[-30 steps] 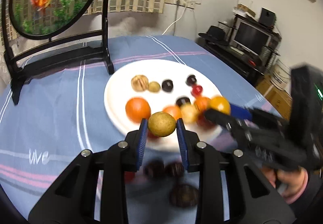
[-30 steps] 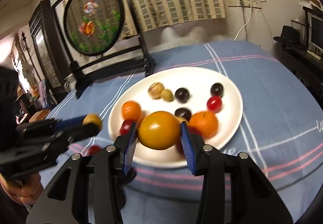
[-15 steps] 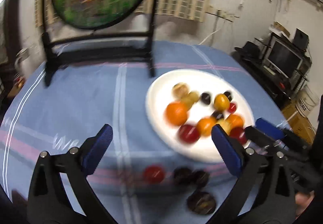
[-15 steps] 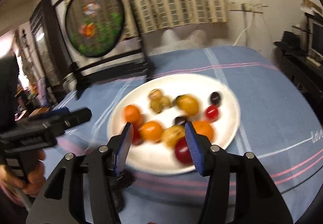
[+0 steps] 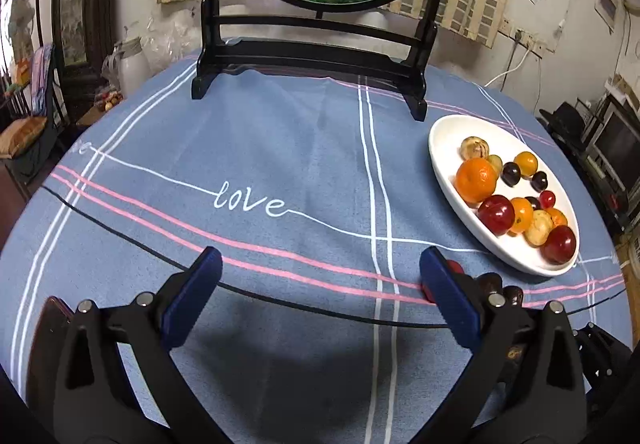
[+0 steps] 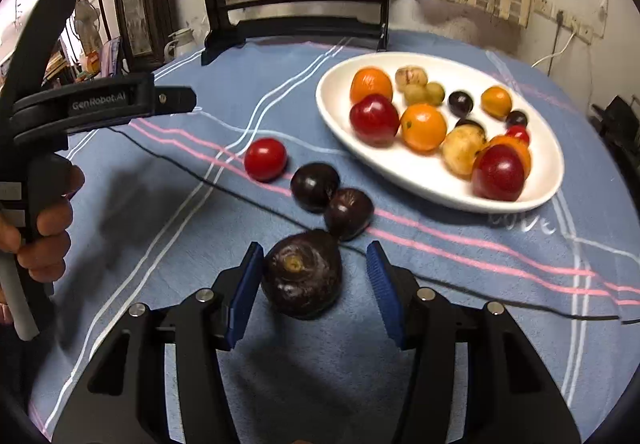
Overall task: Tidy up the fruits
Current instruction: 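Grasp the large dark purple fruit with the right tool while the left grasps a red cherry tomato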
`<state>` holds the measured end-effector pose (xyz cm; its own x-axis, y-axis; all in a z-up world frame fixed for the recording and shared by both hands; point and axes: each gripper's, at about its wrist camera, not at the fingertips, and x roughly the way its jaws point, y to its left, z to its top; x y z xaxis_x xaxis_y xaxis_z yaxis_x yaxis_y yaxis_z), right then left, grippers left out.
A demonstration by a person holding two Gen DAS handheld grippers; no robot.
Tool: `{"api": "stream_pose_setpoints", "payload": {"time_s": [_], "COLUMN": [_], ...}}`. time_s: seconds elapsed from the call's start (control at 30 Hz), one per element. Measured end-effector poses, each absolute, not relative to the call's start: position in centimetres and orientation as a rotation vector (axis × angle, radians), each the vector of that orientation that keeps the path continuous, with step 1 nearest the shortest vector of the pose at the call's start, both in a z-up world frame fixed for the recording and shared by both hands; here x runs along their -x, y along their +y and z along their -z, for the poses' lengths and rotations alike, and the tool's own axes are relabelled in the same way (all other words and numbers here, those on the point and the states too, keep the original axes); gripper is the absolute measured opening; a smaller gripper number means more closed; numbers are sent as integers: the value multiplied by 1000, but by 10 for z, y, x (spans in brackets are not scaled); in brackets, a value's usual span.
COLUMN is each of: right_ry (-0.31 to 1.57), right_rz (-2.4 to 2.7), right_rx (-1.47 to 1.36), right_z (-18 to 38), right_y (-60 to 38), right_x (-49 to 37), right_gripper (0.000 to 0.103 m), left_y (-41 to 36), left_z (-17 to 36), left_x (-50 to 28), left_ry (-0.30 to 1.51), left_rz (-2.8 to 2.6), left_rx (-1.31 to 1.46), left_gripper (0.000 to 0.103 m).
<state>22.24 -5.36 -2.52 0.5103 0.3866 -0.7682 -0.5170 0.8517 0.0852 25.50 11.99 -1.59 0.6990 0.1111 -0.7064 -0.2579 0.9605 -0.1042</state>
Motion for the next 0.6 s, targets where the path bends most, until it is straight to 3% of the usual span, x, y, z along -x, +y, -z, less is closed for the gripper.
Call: {"api": "stream_pose_setpoints", "payload": {"time_s": [0.6], "right_ry": [914], "right_rz": [-577], "right_rx": [174], "right_z": [33], "right_y": [-48], "right_x": [-222], "right_gripper": [53], "left_y": [109], "left_z": [17], "left_x": [-258], "left_ry": [790], "left_rz": [-184], "left_rx": [162], "left_gripper": [101]}}
